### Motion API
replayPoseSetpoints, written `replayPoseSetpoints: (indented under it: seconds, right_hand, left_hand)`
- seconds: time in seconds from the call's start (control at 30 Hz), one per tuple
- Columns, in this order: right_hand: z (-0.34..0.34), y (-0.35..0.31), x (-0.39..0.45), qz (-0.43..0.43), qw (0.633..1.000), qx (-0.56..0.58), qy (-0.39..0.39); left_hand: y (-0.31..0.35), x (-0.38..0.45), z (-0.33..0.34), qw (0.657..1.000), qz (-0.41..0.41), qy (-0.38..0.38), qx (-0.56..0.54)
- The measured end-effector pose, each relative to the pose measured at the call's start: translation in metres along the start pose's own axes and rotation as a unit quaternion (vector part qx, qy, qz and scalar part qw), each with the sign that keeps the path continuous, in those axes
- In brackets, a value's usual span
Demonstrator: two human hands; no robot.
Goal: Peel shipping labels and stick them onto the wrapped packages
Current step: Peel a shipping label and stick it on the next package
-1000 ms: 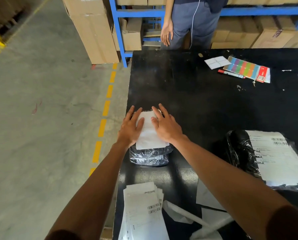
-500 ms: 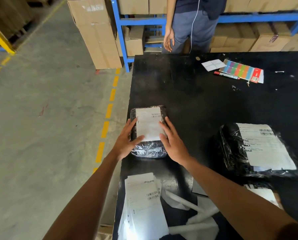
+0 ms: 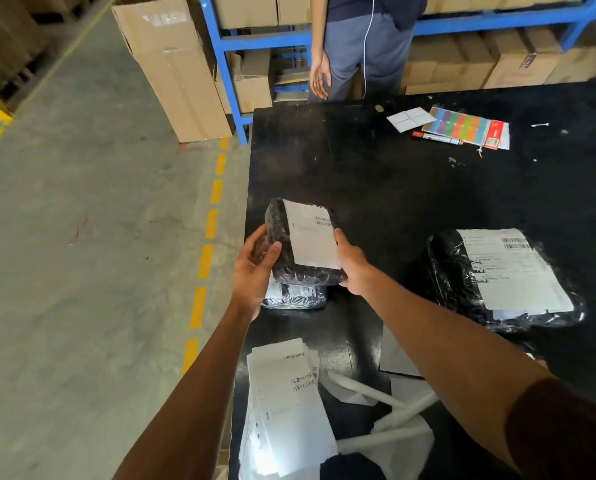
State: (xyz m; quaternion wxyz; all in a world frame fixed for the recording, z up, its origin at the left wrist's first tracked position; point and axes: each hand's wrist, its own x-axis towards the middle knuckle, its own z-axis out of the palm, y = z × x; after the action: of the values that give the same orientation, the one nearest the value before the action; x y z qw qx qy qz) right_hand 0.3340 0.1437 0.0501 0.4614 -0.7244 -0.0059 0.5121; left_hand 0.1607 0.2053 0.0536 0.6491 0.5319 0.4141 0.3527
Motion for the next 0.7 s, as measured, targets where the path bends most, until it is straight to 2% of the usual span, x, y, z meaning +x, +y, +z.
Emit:
replayPoseSetpoints:
  seconds: [0.1, 0.17, 0.23, 0.37, 0.43, 0.5, 0.6, 0.63, 0.7]
  right_hand:
    - [-0.012, 0.000, -0.007, 0.012, 1.000, 0.013, -0.016]
    - [-0.017, 0.006, -0.009, -0.027, 0.998, -0.050, 0.035]
    - [-0.022, 0.015, -0.019, -0.071, 0.992, -0.073, 0.073]
    - [-0.030, 0.033, -0.041, -0.107, 0.986, -0.078, 0.104]
    - [-0.040, 0.043, -0.054, -0.138, 0.980, -0.078, 0.120]
    - [-0.057, 0.053, -0.065, -0.160, 0.973, -0.093, 0.137]
    - [-0.087, 0.069, -0.079, -0.183, 0.966, -0.111, 0.142]
    - [-0.095, 0.075, -0.085, -0.182, 0.969, -0.109, 0.128]
    - [-0.110, 0.089, -0.098, -0.159, 0.980, -0.083, 0.085]
  left_hand:
    - [-0.024, -0.006, 0.000, 0.989, -0.011, -0.013, 0.145]
    - [-0.038, -0.015, 0.002, 0.968, 0.023, -0.025, 0.247]
    - [-0.044, -0.021, 0.007, 0.961, 0.044, -0.007, 0.272]
    - [-0.058, -0.028, 0.002, 0.938, 0.018, 0.017, 0.345]
    - [-0.063, -0.036, -0.002, 0.898, 0.029, -0.031, 0.438]
    - [-0.065, -0.047, -0.001, 0.827, 0.026, -0.101, 0.553]
    - [-0.070, -0.049, 0.000, 0.743, 0.032, -0.129, 0.655]
    - [-0.071, -0.049, 0.001, 0.730, 0.034, -0.127, 0.671]
    - [-0.072, -0.055, 0.008, 0.731, 0.029, -0.112, 0.673]
